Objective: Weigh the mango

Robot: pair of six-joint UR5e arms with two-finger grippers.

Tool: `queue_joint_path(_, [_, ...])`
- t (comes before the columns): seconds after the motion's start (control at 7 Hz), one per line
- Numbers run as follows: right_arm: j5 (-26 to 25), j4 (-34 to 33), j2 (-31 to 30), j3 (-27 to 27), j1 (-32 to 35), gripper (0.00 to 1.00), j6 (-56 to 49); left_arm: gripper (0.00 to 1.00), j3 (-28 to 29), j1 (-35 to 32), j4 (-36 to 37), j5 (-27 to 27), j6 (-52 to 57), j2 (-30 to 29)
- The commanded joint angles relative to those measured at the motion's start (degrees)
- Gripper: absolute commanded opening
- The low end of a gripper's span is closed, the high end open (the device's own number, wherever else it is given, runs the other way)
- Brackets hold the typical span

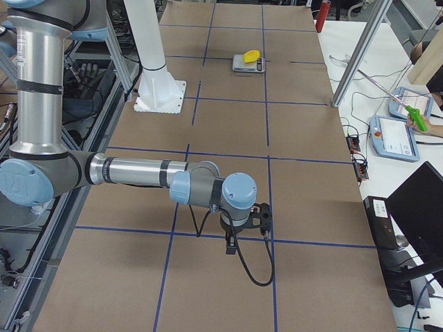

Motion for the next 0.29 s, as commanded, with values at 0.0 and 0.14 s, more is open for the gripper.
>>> queue_joint_path(0.0, [0.0, 0.0, 0.0, 0.0, 0.0, 1.00, 0.1, 1.00, -0.1, 0.0, -0.2, -0.1, 0.1, -0.1])
queue_joint_path(0.14, [0.0, 0.0, 0.0, -0.1, 0.0, 1.00, 0.0, 1.00, -0.2, 0.0, -0.2, 0.0, 0.2, 0.0])
